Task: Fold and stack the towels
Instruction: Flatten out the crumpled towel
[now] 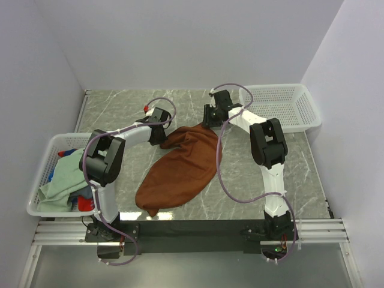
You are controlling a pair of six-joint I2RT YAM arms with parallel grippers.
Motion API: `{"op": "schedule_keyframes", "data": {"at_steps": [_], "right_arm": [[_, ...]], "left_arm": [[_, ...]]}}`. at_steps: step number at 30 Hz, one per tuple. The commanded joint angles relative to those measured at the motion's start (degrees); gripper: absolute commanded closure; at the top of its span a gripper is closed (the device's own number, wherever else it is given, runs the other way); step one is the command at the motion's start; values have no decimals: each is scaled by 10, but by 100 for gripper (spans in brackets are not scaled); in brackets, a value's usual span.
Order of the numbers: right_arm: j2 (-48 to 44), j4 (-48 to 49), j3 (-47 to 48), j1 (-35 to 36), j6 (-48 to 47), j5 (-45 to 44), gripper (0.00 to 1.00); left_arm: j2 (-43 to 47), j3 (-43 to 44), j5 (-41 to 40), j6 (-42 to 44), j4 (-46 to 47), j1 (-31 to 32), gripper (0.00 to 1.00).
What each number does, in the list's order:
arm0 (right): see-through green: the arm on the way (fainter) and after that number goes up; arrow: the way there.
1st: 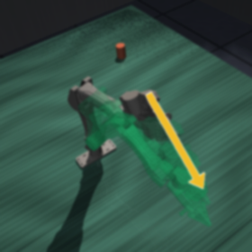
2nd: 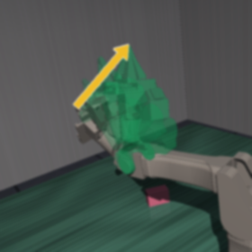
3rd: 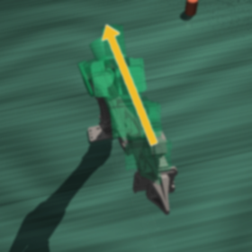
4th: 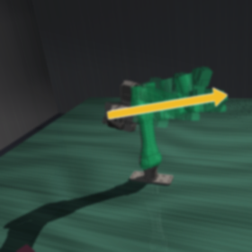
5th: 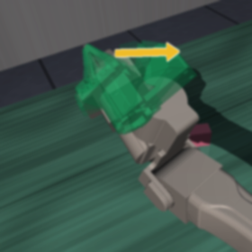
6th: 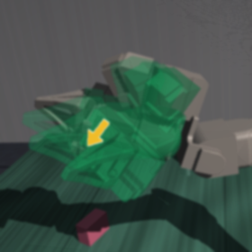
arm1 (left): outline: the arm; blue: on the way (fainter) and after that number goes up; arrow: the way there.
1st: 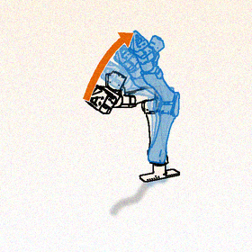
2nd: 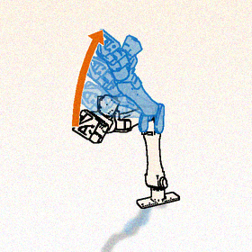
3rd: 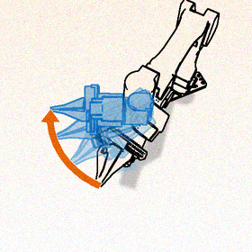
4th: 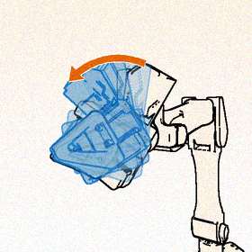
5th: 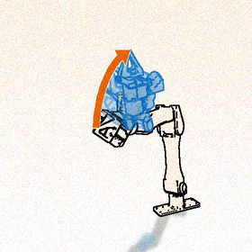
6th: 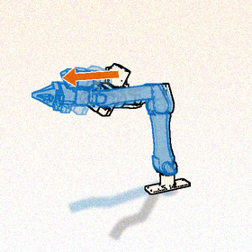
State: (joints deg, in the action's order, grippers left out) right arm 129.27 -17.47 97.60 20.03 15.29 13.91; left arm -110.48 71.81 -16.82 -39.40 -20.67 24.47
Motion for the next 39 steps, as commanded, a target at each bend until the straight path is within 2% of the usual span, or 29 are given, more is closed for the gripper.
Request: {"op": "schedule_keyframes", "data": {"at_steps": [1,4,5,10,19,24,31,39], "right_arm": [[6,-11,19,-3,-2,37,62],[-9,-5,15,-3,-7,32,75],[-23,3,12,-2,-10,29,82],[-80,45,-36,-3,-22,-29,100],[-176,116,-122,-3,-61,-81,100],[-243,108,-106,-3,-86,-105,100],[-301,63,19,-3,-114,-132,100],[-326,36,166,-3,-121,-132,100]], "left_arm": [[-7,9,6,13,-31,4,99],[-5,10,2,13,-34,4,99],[-4,9,1,14,-34,4,99],[-4,11,-3,16,-40,4,99],[26,33,-30,35,-54,4,100],[71,123,-88,90,-82,4,100],[140,288,-125,199,-45,3,100],[192,389,-89,299,27,3,100]]}}
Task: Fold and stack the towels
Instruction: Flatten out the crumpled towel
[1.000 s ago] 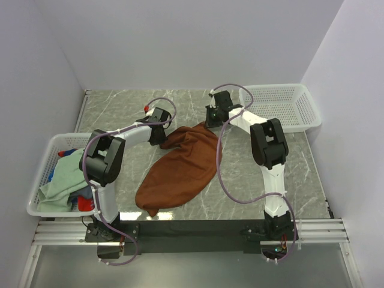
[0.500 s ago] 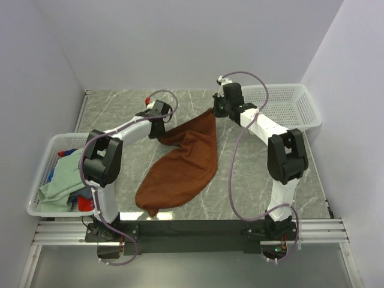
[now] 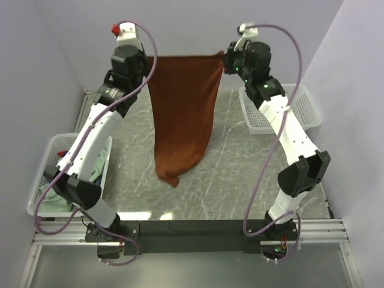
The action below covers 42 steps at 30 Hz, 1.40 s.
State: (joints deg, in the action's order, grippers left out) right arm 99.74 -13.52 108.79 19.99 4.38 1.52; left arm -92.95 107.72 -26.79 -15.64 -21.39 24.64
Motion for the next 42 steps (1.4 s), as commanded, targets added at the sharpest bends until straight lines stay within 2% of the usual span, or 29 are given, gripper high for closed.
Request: {"op": "schedule_keyframes", "data": {"at_steps": [1,11,22,27,35,42], "right_arm": [[-32,-5,65,-2,-11,-4,100],[-93,11,117,-1,-25,49,100],[-178,26,92,1,-24,114,100],[-182,7,132,1,-30,125,100],[-185,2,151,0,-35,130,100],[-165,2,170,0,-59,118,100]], "left_arm": [[26,44,16,67,36,1,100],[115,70,103,113,81,7,100],[206,52,182,120,93,25,100],[206,98,186,125,70,25,100],[209,110,199,119,72,25,100],[176,130,191,129,81,25,100]]}}
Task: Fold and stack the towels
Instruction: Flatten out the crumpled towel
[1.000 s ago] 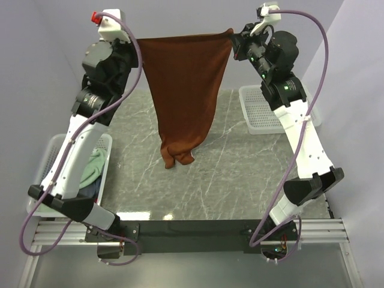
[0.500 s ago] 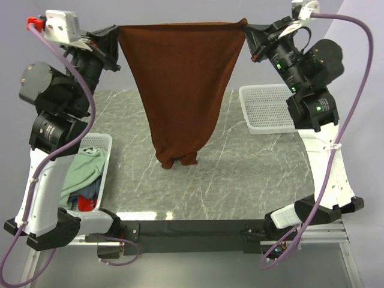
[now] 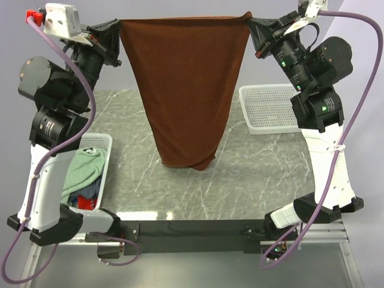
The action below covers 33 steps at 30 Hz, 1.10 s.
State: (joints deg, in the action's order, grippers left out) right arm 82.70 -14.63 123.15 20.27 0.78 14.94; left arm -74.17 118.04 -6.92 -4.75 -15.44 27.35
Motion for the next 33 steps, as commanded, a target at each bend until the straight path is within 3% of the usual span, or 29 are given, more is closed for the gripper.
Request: {"op": "schedule_keyframes", "data": {"at_steps": [1,8,12,20,33], "right_arm": [[10,16,27,-3,-26,-19,100],[22,14,51,-3,-36,-24,100],[-16,22,20,-3,-38,-8,100],[-106,26,-83,-3,-34,47,100],[-220,8,-135,-1,-9,127,100]], "left_arm": [[-17,32,-10,22,23,-2,100],[-36,64,1,15,21,-2,100],[-7,45,18,11,18,-1,100],[68,-3,107,-8,-5,-1,100],[173,-37,242,-49,-11,-1,100]]}}
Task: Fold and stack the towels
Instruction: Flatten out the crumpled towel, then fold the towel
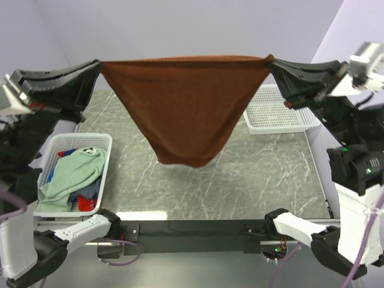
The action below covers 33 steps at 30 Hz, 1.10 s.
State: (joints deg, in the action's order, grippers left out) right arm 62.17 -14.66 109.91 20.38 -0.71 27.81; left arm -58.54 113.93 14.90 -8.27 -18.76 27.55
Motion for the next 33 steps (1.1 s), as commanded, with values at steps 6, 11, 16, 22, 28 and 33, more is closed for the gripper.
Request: {"op": "schedule_keyframes", "data": {"at_steps": [6,11,16,22,28,33], "right_arm": [[-2,6,19,-3,22,-26,100],[38,2,18,-3,13,-107,100],[138,17,-3,-23,-3,-190,100],[332,23,49,-50,6,-201,100],[496,31,137,-51,4,-192,100],[569,57,136,-51,22,-167,100]], "left_arm": [[10,-4,35,-24,38,-3,100],[-43,-21,-43,-33,39,-3,100],[-168,-23,-186,-16,36,-10,100],[-376,8,-244,-50,37,-76,100],[-550,48,-285,-69,27,-142,100],[-610,9,-282,-75,50,-174,100]]}}
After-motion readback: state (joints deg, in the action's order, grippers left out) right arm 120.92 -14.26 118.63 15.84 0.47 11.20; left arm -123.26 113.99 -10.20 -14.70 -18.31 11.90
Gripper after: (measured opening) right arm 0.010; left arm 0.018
